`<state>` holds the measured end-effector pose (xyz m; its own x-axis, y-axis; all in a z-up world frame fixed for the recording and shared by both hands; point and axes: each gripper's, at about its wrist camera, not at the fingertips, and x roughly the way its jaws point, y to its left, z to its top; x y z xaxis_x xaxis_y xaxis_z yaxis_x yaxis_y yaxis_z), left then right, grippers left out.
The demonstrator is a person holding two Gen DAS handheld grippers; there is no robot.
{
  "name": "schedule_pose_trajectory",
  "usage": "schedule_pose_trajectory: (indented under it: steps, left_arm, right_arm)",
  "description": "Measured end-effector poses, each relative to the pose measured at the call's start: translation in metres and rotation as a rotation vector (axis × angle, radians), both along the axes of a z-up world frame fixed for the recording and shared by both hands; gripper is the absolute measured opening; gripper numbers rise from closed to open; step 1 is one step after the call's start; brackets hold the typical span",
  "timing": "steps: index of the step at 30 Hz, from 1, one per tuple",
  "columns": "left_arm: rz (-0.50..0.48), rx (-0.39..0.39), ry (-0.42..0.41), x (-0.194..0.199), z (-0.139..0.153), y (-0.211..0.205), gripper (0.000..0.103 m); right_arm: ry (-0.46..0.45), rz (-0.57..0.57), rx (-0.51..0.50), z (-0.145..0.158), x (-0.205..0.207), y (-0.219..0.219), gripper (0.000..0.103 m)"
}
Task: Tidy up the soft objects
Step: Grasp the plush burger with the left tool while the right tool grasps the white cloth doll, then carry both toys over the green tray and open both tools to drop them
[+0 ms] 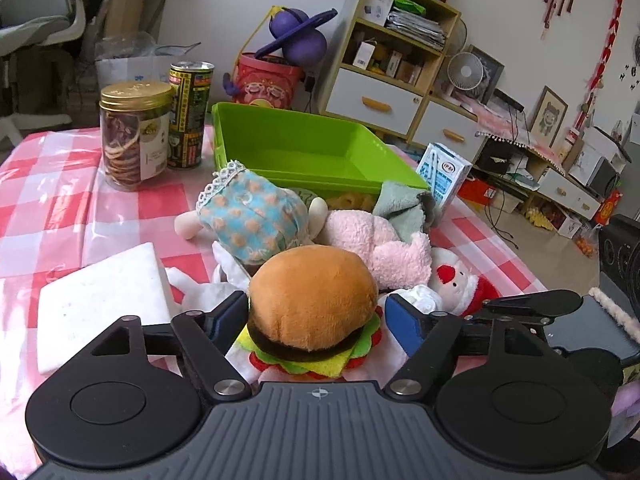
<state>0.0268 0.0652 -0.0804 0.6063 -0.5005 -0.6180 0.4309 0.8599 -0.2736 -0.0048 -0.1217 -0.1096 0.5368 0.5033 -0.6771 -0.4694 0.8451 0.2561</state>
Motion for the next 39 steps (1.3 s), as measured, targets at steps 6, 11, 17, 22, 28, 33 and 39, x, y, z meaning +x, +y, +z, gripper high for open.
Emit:
schedule_pose_trajectory:
  steps: [6, 11, 17, 22, 28, 33, 39]
  left_arm:
    - [0.015, 0.010, -0.005, 0.000, 0.000, -0.001, 0.064]
    - [0.030, 0.019, -0.015, -0.002, 0.004, -0.001, 0.057]
    - [0.067, -0.021, -0.006, 0.000, 0.014, 0.007, 0.054]
    - [0.082, -0.051, -0.011, 0.001, 0.023, 0.013, 0.053]
    - [0.105, -0.086, -0.032, 0.001, 0.039, 0.019, 0.053]
    - [0.141, -0.097, -0.057, 0.005, 0.054, 0.017, 0.053]
    - [0.162, -0.079, -0.089, 0.026, 0.069, -0.001, 0.053]
  right_arm:
    - [0.007, -0.025, 0.010, -0.001, 0.004, -0.005, 0.028]
    - [0.012, -0.028, 0.029, -0.001, 0.006, -0.007, 0.012]
    - [0.043, -0.046, 0.102, 0.004, 0.008, -0.016, 0.009]
    - [0.029, -0.045, 0.148, 0.015, 0.006, -0.021, 0.009]
    - [0.006, -0.071, 0.226, 0.034, 0.007, -0.031, 0.009]
    - [-0.030, -0.143, 0.290, 0.056, 0.015, -0.047, 0.009]
    - [-0.053, -0.266, 0.313, 0.077, 0.044, -0.072, 0.009]
